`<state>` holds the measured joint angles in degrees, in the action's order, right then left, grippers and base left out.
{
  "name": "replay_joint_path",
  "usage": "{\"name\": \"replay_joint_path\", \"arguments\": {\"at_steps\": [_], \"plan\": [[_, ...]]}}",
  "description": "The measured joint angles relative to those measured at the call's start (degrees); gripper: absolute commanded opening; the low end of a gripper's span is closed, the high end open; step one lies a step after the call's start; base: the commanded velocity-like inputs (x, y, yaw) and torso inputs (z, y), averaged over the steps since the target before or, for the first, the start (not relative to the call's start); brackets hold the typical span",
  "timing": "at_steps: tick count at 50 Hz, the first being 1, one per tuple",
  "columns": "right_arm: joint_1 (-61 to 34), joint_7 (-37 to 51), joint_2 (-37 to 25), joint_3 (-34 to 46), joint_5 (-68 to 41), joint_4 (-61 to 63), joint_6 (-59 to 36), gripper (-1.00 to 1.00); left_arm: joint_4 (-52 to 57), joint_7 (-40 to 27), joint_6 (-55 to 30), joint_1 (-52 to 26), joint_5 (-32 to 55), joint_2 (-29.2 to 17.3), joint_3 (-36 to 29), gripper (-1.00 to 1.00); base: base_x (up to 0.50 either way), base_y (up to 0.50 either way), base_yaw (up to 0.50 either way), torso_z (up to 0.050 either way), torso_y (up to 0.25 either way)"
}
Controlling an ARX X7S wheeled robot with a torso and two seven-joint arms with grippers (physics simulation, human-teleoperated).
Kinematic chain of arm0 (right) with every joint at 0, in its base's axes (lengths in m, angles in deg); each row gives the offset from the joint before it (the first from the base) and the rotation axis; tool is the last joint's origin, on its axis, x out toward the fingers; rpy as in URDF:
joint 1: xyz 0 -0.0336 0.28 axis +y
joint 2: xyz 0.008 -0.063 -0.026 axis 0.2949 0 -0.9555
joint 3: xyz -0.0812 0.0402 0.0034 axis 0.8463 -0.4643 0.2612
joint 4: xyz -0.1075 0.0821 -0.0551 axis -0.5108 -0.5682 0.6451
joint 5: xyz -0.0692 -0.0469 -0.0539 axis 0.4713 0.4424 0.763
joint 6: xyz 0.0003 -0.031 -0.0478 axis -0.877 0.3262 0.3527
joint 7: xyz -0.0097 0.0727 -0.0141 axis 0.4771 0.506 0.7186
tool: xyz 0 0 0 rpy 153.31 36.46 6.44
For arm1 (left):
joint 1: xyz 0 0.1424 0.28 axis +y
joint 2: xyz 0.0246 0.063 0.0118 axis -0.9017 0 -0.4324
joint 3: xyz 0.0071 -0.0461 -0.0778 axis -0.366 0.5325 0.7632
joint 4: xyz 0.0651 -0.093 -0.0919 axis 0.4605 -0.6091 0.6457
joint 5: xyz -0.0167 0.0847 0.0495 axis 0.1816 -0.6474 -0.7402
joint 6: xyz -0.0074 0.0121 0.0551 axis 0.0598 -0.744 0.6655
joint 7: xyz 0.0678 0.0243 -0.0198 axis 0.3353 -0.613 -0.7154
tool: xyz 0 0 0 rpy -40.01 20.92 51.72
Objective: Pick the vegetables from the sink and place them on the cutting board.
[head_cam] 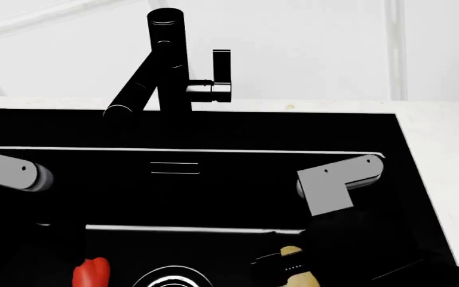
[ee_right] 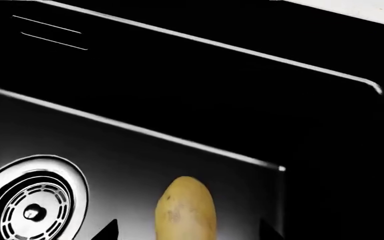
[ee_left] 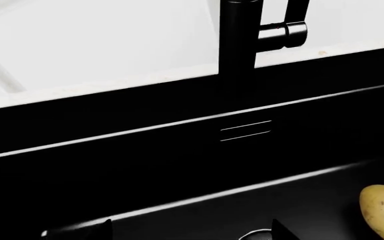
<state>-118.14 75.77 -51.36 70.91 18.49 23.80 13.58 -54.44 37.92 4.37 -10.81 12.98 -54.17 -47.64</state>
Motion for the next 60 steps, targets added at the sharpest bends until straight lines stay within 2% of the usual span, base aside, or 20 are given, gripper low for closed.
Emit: {"name": "replay_joint_path", "arguments": {"at_steps": [13, 25, 34, 46, 47, 60], "plan": [[-6.44, -7.37, 5.13, 8.22, 6.99, -22.18, 10.04, 1.0, 1.36, -0.6, -1.23, 0.05, 1.13, -0.33, 0.84, 1.0, 0.0, 0.0, 0.0, 0.0, 0.0], [-14.72, -17.14, 13.4, 13.27, 13.88, -53.39, 25.11, 1.0, 2.03, -0.89, -1.42, 0.71, 1.77, -0.77, 1.14, 1.0, 0.0, 0.0, 0.0, 0.0, 0.0], [-16.4, -22.55, 17.24, 10.46, 20.91, -66.57, 31.13, 1.0, 2.13, -1.13, -1.14, 1.48, 1.92, -1.12, 1.18, 1.0, 0.0, 0.0, 0.0, 0.0, 0.0], [-15.32, -26.36, 19.01, 2.37, 30.65, -72.93, 33.25, 1.0, 2.02, -1.34, -0.79, 1.99, 2.17, -1.4, 0.98, 1.0, 0.0, 0.0, 0.0, 0.0, 0.0], [-15.23, -26.59, 19.09, 1.74, 31.33, -73.19, 33.3, -1.0, 2.02, -1.37, -0.78, 2.01, 2.19, -1.42, 0.97, 1.0, 0.0, 0.0, 0.0, 0.0, 0.0], [-16.17, -27.82, 19.86, -3.84, 37.53, -75.0, 34.48, -1.0, 1.96, -1.58, -0.68, 2.1, 2.68, -1.59, 0.92, 1.0, 0.0, 0.0, 0.0, 0.0, 0.0]]}}
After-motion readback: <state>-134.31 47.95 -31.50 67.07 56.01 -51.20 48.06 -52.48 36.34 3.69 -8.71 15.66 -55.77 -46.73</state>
